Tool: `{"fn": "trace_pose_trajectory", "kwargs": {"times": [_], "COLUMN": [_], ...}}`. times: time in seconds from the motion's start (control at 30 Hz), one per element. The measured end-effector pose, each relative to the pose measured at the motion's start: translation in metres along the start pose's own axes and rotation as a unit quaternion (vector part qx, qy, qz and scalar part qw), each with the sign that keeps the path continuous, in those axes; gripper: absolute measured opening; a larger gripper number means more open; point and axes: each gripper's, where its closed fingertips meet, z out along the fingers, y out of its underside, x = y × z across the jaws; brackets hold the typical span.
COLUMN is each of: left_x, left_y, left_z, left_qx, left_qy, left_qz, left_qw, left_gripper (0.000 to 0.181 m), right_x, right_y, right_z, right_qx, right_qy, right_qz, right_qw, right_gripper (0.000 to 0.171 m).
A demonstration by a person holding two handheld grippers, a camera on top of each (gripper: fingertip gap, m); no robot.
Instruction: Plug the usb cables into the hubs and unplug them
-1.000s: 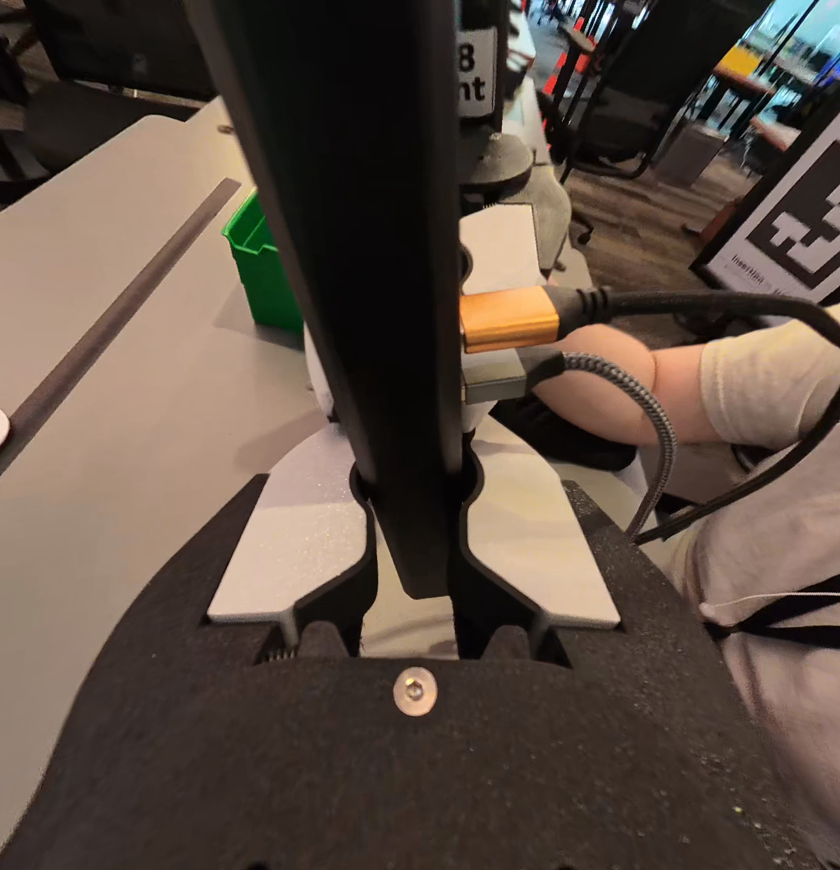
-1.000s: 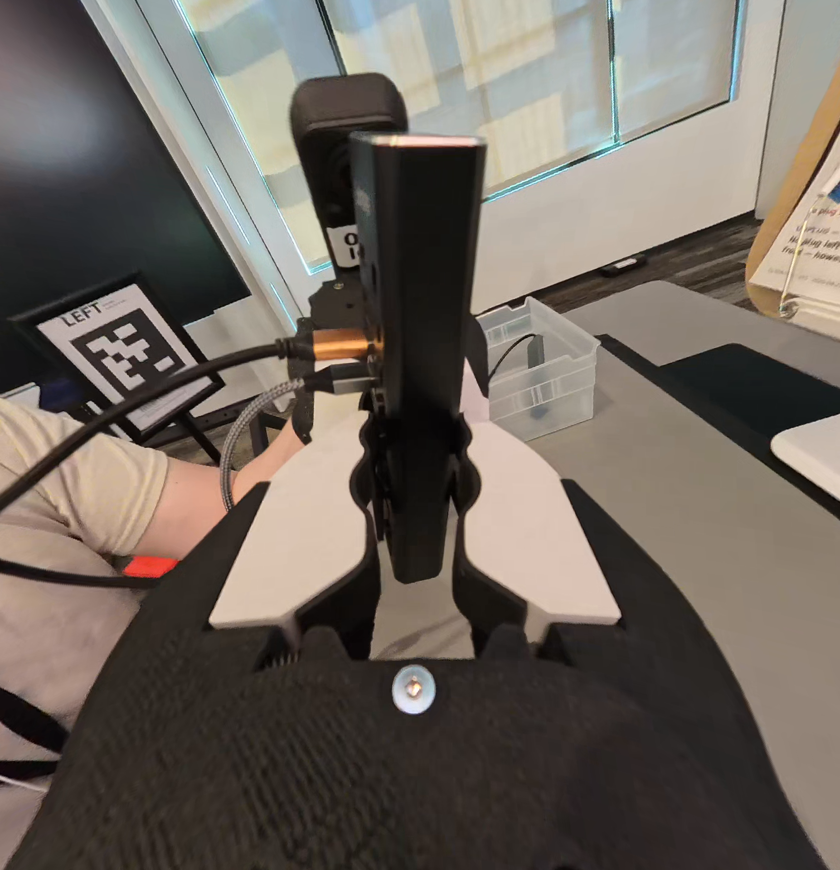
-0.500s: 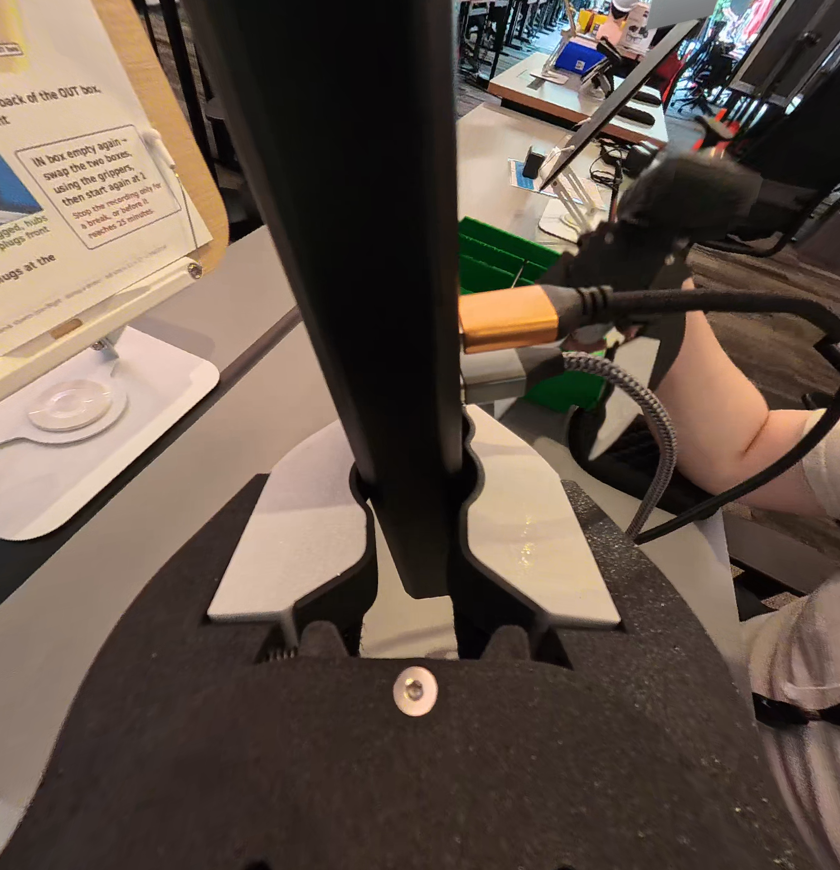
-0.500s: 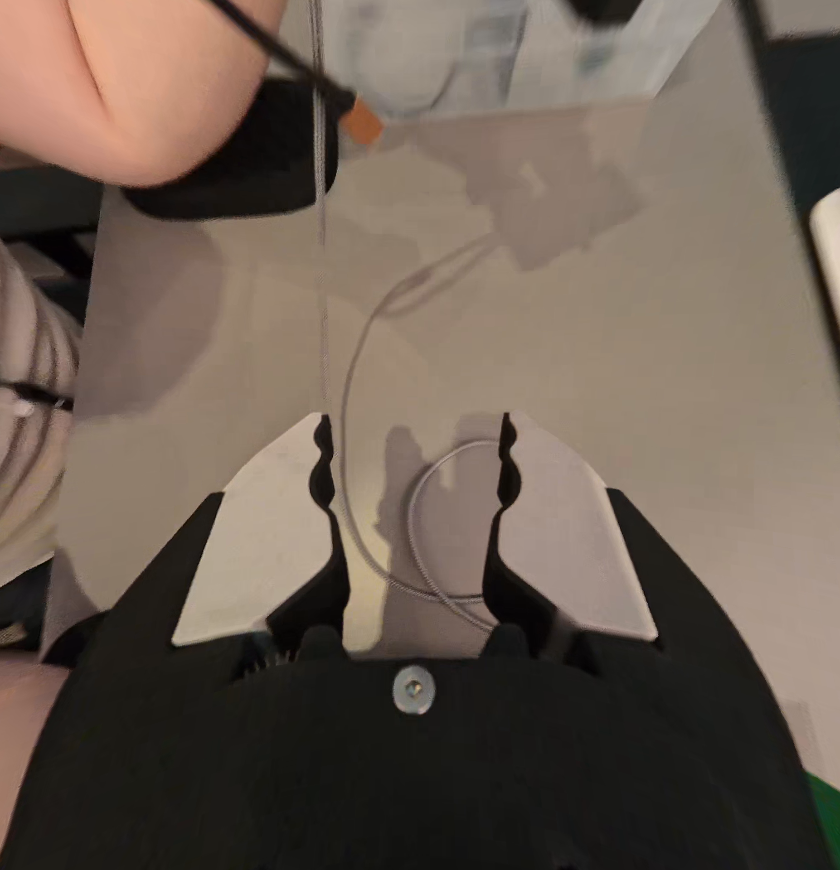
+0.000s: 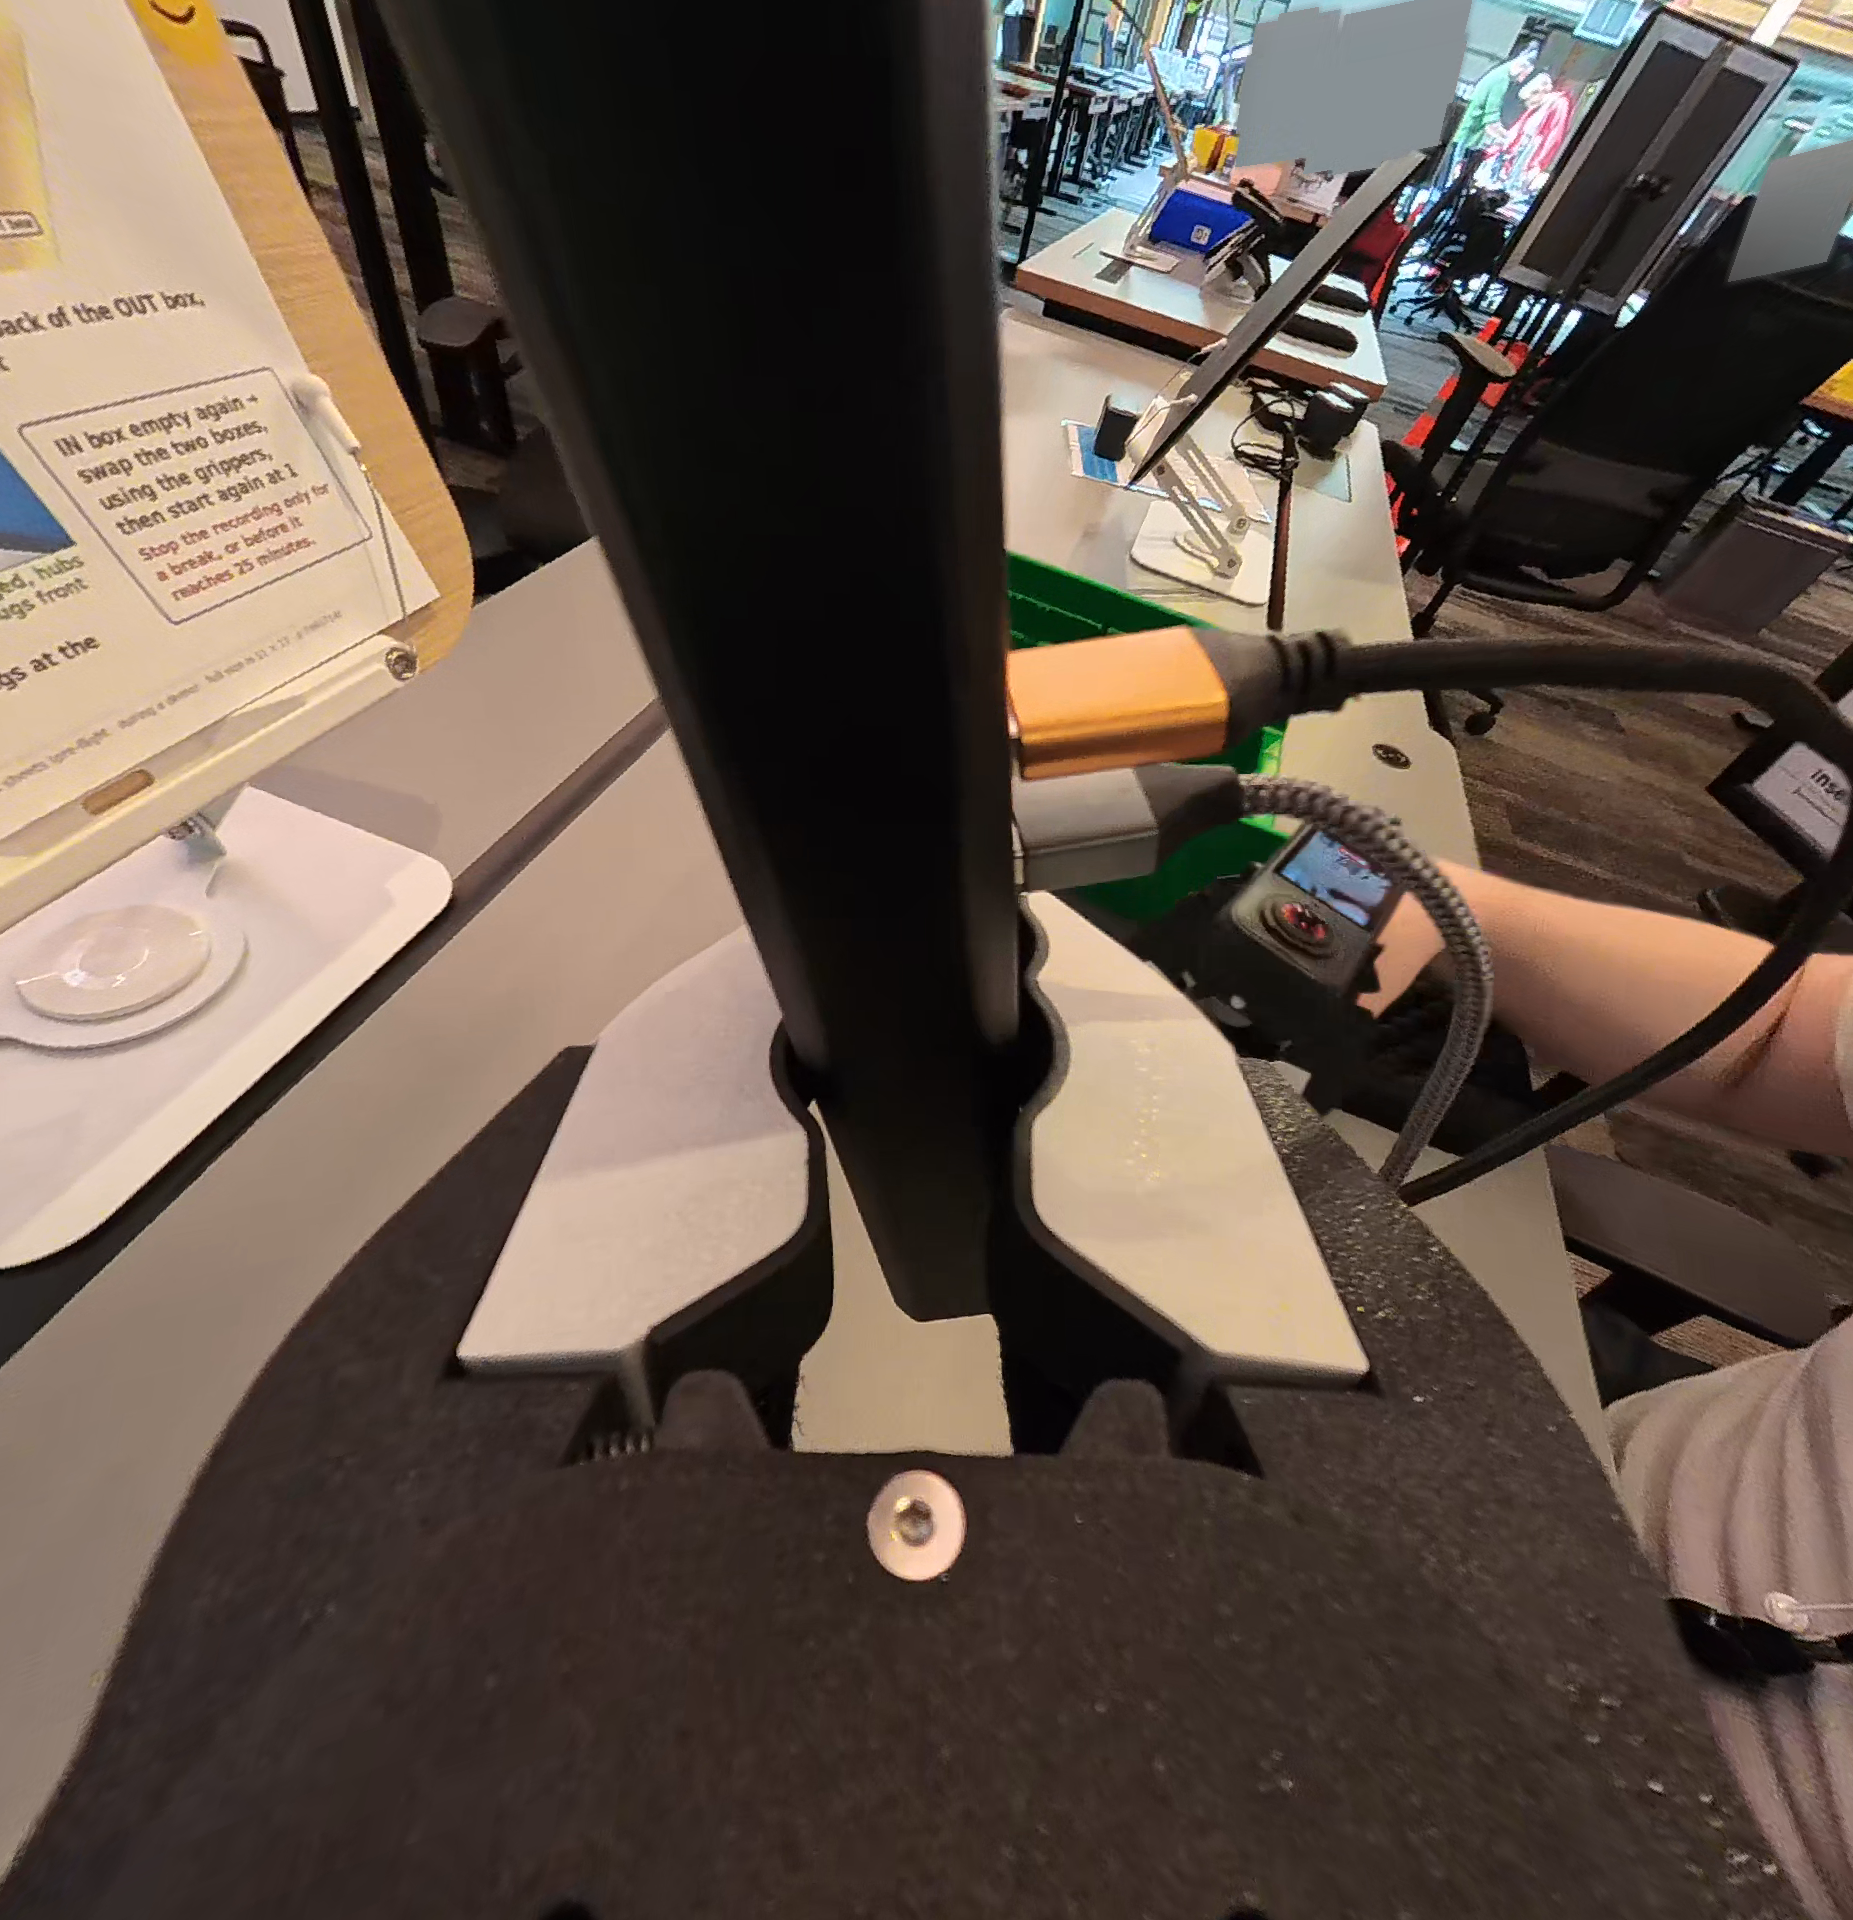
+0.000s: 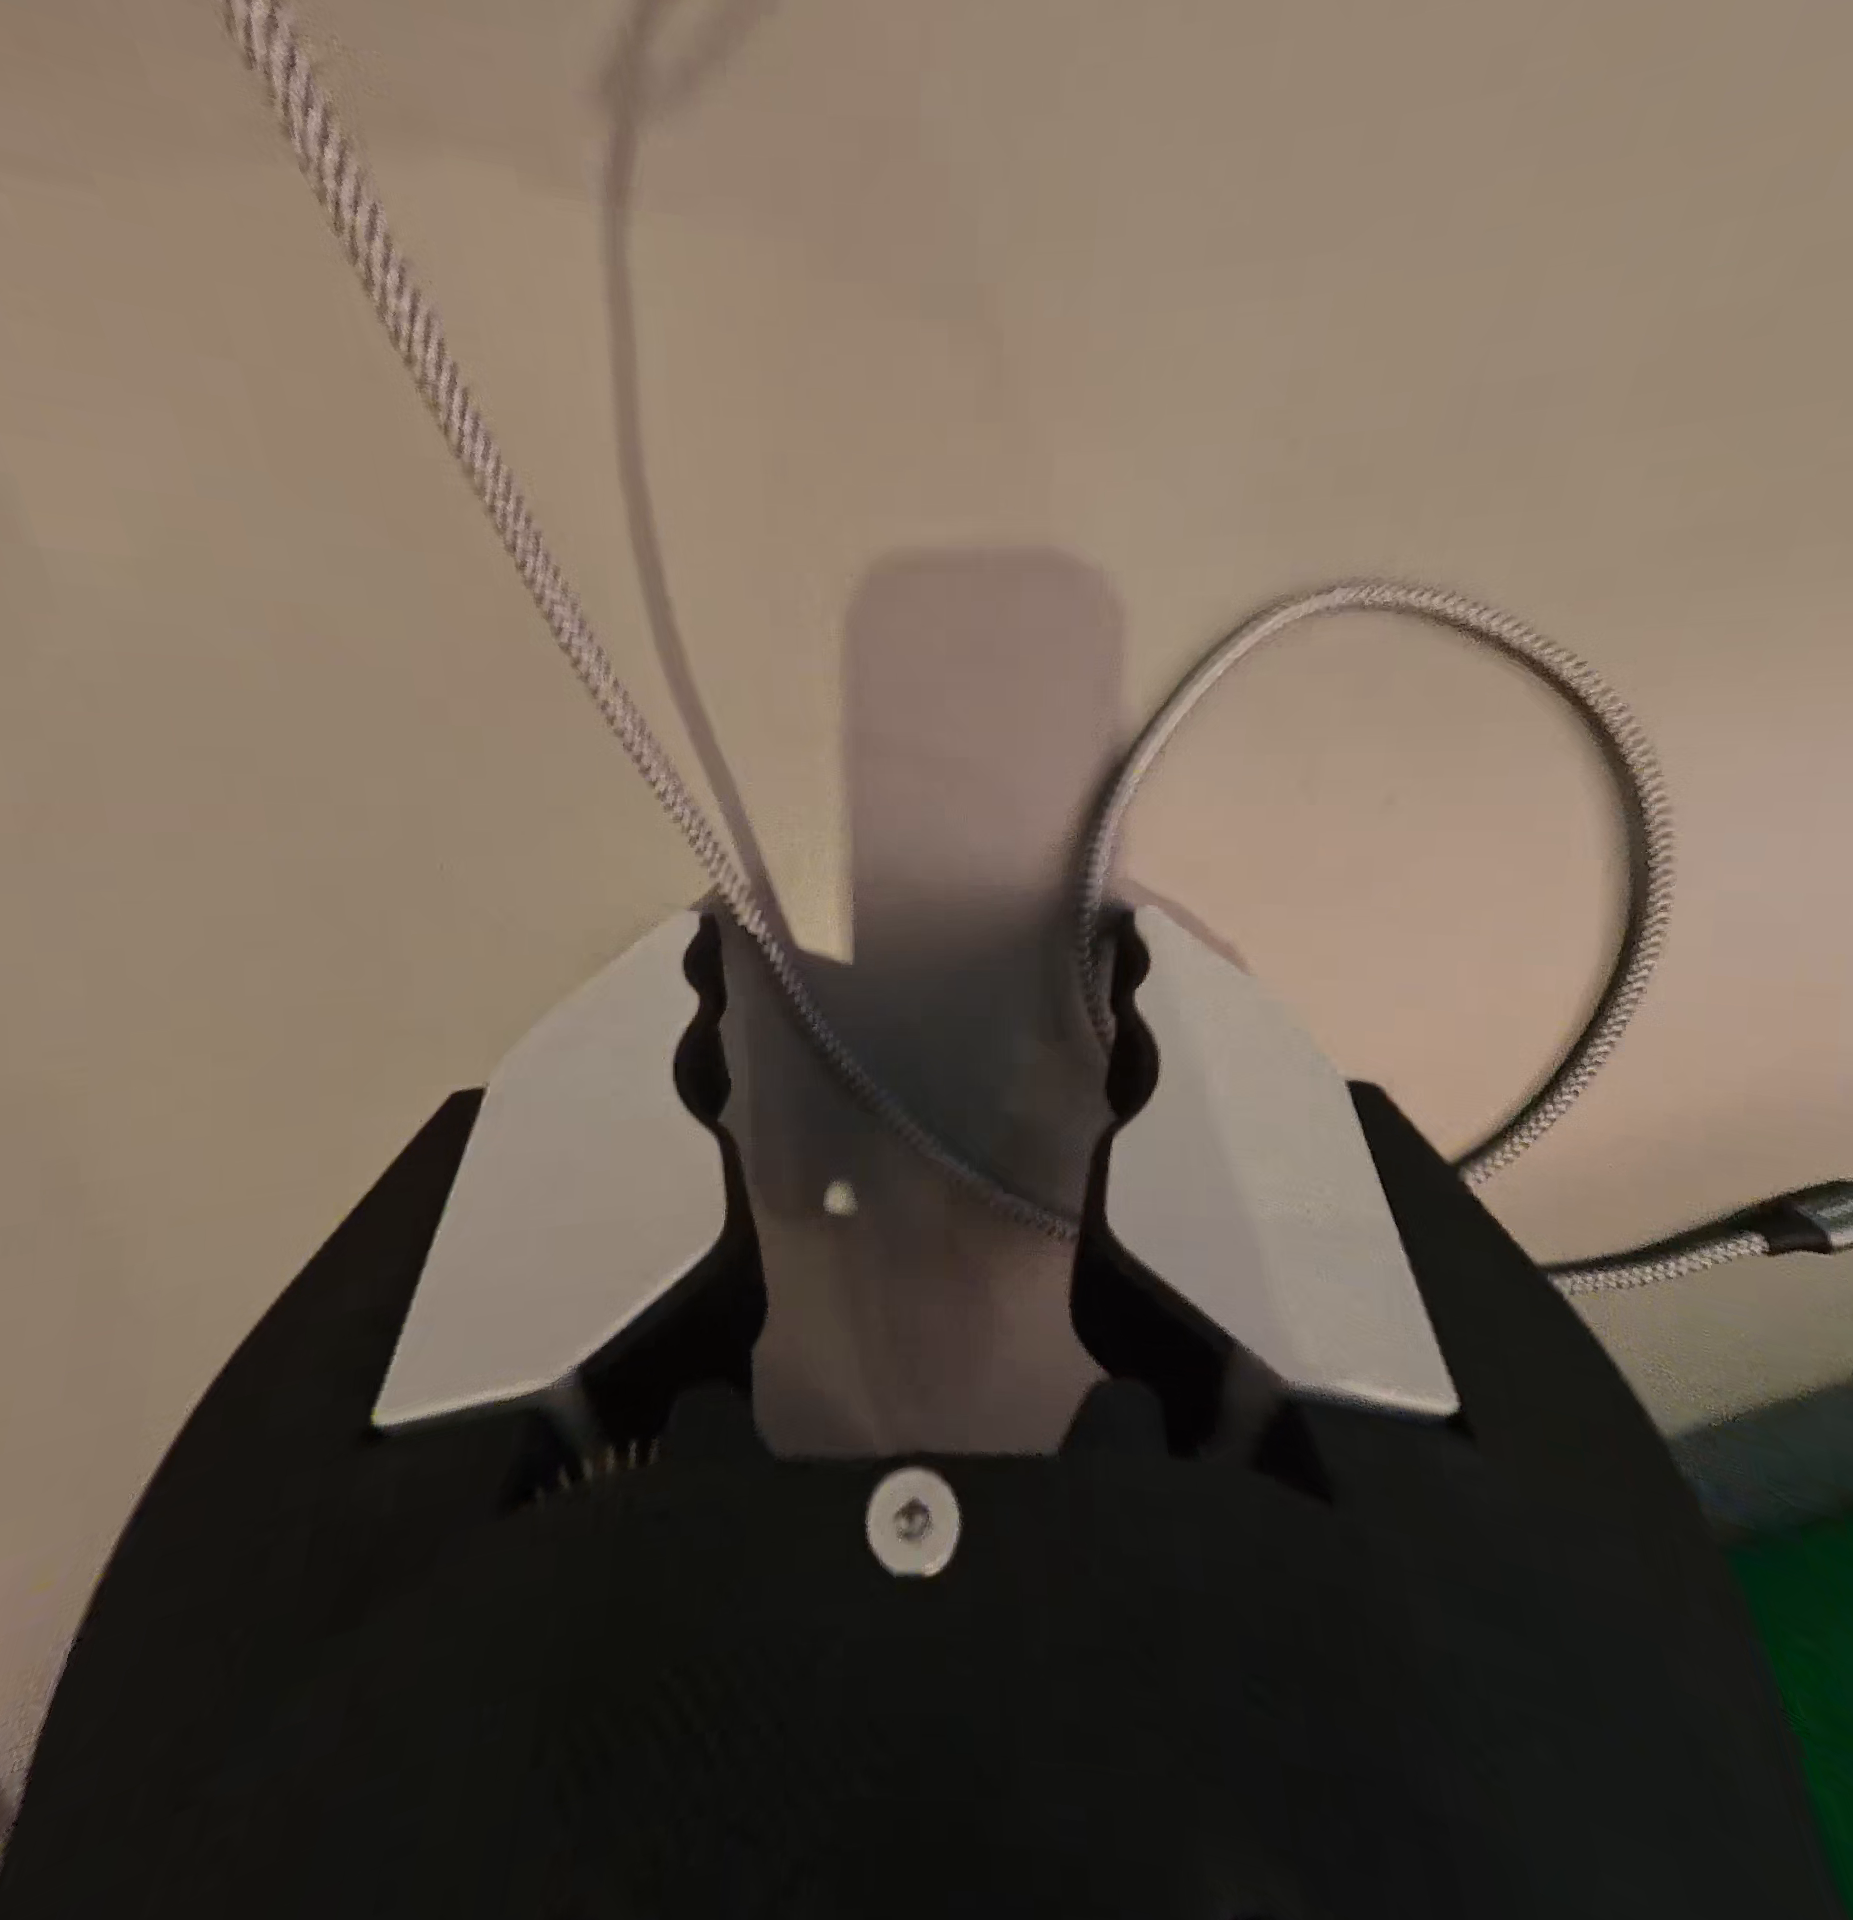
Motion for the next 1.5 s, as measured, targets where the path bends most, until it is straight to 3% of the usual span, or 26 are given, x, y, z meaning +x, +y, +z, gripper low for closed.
{"fn": "trace_pose_trajectory", "kwargs": {"times": [0.03,0.07,0.13,0.17,0.33,0.43,0.7,0.9,1.1,1.2,1.27,1.4,1.5], "left_x": [0.002,0.003,0.004,0.005,0.002,0.005,0.021,0.034,0.057,0.058,0.050,0.033,0.015], "left_y": [0.000,-0.001,-0.001,-0.001,0.000,-0.003,-0.014,-0.012,-0.005,-0.001,-0.008,-0.050,-0.093], "left_z": [0.001,0.002,0.003,0.003,0.004,0.002,-0.002,0.022,0.058,0.079,0.100,0.148,0.191], "left_qx": [0.001,0.001,0.001,0.002,0.000,0.002,0.017,0.003,-0.031,-0.057,-0.081,-0.131,-0.148], "left_qy": [0.004,0.007,0.009,0.010,0.004,0.003,0.011,0.031,0.037,0.037,0.021,-0.010,-0.058], "left_qz": [0.001,0.002,0.004,0.004,0.000,0.002,0.004,-0.011,-0.001,-0.007,-0.011,-0.001,0.064], "left_qw": [1.000,1.000,1.000,1.000,1.000,1.000,1.000,0.999,0.999,0.998,0.996,0.991,0.985], "left_gripper": [0.032,0.032,0.032,0.032,0.032,0.032,0.033,0.032,0.032,0.032,0.032,0.032,0.032], "right_x": [0.003,0.004,0.000,-0.005,-0.017,-0.019,-0.012,0.014,0.084,0.143,0.174,0.222,0.245], "right_y": [-0.003,-0.007,-0.013,-0.016,-0.024,-0.037,-0.079,-0.075,-0.049,-0.022,-0.003,0.050,0.079], "right_z": [0.002,0.003,0.004,0.006,0.008,-0.011,-0.139,-0.231,-0.300,-0.304,-0.306,-0.306,-0.314], "right_qx": [0.019,0.037,0.060,0.072,0.111,0.163,0.361,0.472,0.530,0.488,0.477,0.524,0.562], "right_qy": [0.007,0.012,0.013,0.004,-0.012,-0.020,-0.077,-0.119,-0.078,0.022,0.063,0.131,0.150], "right_qz": [0.014,0.023,0.028,0.027,0.055,0.074,0.127,0.171,0.196,0.247,0.282,0.365,0.400], "right_qw": [1.000,0.999,0.998,0.997,0.992,0.984,0.921,0.857,0.821,0.837,0.830,0.758,0.708], "right_gripper": [0.069,0.062,0.018,0.006,0.005,0.004,0.004,0.004,0.004,0.004,0.004,0.004,0.003]}}
